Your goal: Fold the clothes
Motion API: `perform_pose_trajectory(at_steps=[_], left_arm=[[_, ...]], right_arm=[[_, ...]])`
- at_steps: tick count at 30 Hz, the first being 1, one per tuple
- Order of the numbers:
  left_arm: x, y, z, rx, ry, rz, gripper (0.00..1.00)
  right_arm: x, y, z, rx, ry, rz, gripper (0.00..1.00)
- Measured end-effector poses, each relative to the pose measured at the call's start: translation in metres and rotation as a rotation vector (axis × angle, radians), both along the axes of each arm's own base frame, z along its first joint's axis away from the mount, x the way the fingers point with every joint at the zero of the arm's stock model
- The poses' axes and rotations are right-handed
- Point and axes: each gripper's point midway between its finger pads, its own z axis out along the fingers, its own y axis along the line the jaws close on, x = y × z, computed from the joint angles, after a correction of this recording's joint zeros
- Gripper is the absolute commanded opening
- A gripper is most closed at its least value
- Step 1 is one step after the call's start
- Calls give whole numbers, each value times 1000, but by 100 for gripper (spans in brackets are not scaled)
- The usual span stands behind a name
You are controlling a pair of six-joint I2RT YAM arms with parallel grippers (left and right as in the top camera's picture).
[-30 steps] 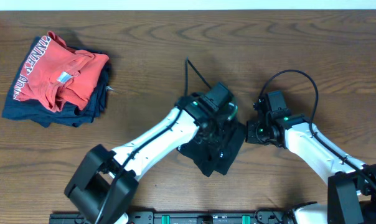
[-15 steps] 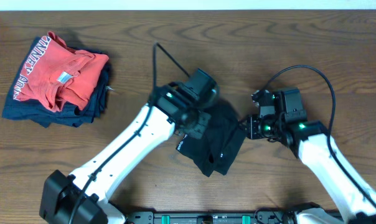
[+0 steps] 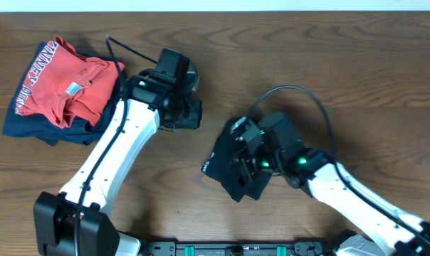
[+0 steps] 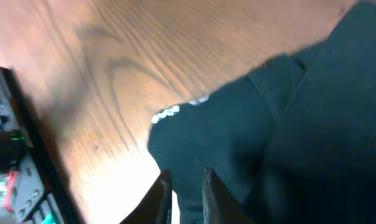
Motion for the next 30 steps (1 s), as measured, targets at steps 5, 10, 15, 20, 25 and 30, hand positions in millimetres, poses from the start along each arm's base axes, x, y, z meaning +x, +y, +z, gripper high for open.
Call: perform_pose_trajectory(at_steps=[5, 10, 15, 20, 25, 30], left_arm=[[-3, -3, 0, -16, 9, -14, 29], [-6, -2, 0, -12, 21, -21, 30], [-9, -6, -2, -25, 33, -36, 30], [-19, -17, -7, -41, 55, -93, 28], [-26, -30, -13, -37, 68, -157, 21], [-26, -35, -16, -43, 71, -177, 21]], right_arm=[[4, -32, -23, -148, 81, -167, 8], [-9, -100, -52, -419, 207, -400, 1], [-9, -142, -55, -538, 243, -592, 9], [15, -124, -21, -377, 103, -562, 19], [38, -78, 38, -109, -120, -367, 20], [49, -56, 52, -20, -197, -278, 19]])
